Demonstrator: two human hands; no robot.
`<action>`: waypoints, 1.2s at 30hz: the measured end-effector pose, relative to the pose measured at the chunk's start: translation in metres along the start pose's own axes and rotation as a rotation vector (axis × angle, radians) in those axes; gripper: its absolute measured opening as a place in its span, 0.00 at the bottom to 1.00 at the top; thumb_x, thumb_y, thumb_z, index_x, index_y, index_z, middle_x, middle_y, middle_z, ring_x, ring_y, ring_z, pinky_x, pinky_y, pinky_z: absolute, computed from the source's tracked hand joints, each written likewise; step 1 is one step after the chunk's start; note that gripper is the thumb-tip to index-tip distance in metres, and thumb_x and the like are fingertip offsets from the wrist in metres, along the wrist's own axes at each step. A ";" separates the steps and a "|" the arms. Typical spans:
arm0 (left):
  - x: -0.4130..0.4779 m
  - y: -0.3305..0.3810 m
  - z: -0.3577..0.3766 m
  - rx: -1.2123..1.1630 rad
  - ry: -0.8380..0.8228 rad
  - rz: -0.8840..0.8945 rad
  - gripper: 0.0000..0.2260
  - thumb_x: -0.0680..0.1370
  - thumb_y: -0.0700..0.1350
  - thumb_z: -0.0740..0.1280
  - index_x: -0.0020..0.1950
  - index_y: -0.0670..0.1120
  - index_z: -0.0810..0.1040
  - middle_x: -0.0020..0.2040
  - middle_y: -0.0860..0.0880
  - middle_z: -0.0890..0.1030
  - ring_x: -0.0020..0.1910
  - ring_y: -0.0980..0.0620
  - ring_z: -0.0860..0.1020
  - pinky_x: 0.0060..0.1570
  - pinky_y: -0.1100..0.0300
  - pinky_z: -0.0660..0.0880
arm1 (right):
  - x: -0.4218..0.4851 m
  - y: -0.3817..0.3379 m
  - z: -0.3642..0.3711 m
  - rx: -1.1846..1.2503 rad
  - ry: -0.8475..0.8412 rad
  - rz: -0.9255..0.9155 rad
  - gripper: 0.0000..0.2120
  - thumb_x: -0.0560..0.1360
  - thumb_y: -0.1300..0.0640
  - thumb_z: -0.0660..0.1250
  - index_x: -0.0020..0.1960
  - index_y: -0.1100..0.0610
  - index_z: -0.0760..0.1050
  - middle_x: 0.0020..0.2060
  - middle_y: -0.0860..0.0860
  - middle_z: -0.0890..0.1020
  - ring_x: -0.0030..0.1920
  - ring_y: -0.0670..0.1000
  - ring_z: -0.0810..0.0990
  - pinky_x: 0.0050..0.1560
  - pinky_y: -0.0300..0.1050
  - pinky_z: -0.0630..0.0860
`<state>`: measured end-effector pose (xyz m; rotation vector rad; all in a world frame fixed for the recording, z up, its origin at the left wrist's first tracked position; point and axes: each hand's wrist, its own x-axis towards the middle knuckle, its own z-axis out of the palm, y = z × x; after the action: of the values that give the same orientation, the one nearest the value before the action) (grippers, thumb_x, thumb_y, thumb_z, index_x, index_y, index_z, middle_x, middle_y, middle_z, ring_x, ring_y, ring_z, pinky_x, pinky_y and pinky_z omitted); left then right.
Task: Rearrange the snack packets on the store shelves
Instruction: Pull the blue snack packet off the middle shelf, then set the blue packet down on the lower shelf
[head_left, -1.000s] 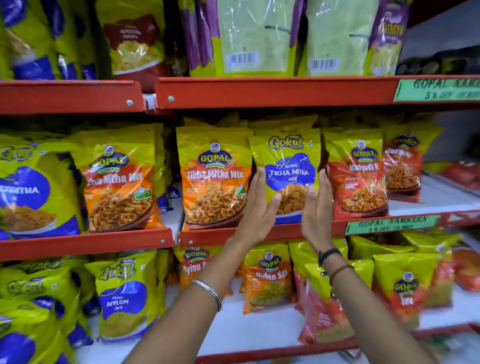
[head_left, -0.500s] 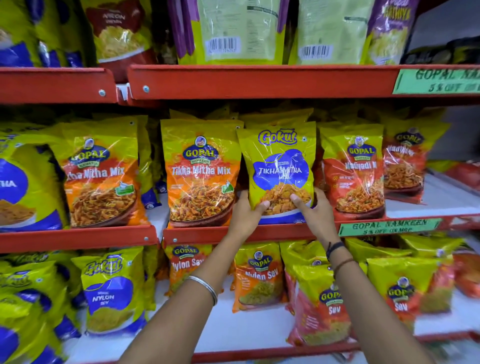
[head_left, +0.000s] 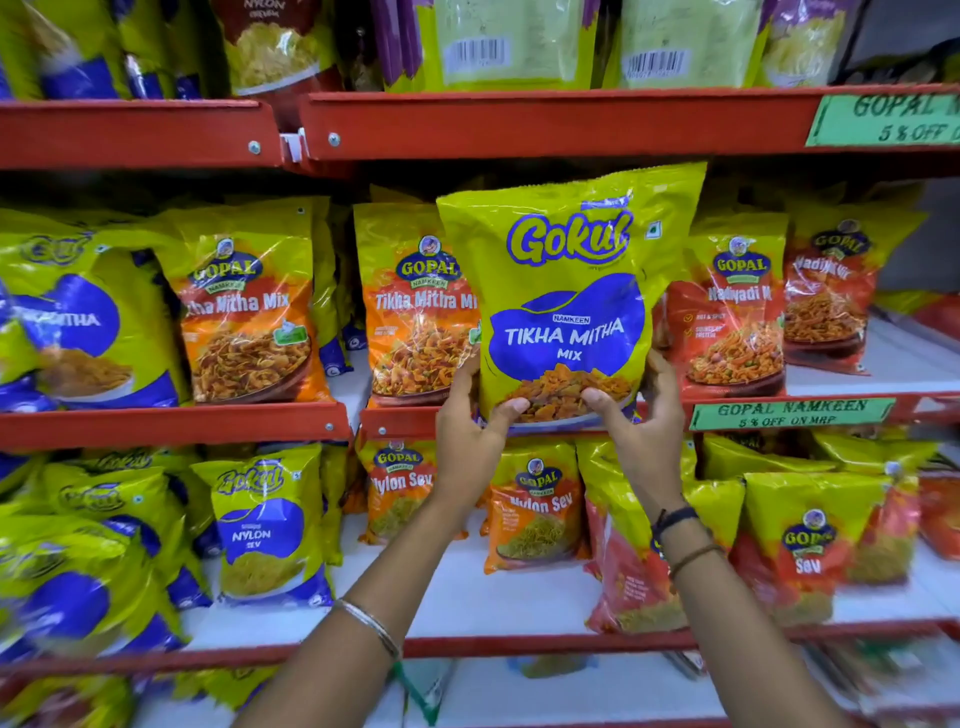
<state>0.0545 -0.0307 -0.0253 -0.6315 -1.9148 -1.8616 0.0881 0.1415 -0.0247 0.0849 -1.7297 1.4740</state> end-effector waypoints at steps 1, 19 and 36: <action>-0.009 -0.003 -0.009 0.005 0.002 -0.011 0.21 0.72 0.45 0.71 0.63 0.55 0.71 0.56 0.60 0.80 0.56 0.59 0.79 0.56 0.57 0.77 | -0.011 0.000 0.003 -0.006 -0.008 0.001 0.28 0.65 0.45 0.74 0.62 0.44 0.70 0.57 0.42 0.79 0.59 0.42 0.77 0.58 0.38 0.74; -0.138 -0.163 -0.134 0.204 -0.211 -0.472 0.22 0.71 0.45 0.71 0.63 0.53 0.68 0.56 0.63 0.81 0.55 0.67 0.77 0.51 0.73 0.73 | -0.192 0.126 0.070 -0.200 -0.388 0.494 0.27 0.64 0.47 0.78 0.60 0.46 0.72 0.57 0.46 0.81 0.58 0.47 0.79 0.57 0.52 0.77; -0.114 -0.229 -0.148 0.449 -0.269 -0.656 0.23 0.72 0.42 0.72 0.64 0.38 0.69 0.60 0.37 0.79 0.59 0.39 0.77 0.57 0.50 0.74 | -0.198 0.164 0.120 -0.440 -0.447 0.654 0.37 0.68 0.39 0.72 0.70 0.55 0.66 0.66 0.53 0.74 0.66 0.55 0.72 0.64 0.58 0.72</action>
<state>0.0132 -0.1874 -0.2725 -0.1054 -2.8566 -1.6191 0.0626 0.0024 -0.2709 -0.4567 -2.5786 1.5459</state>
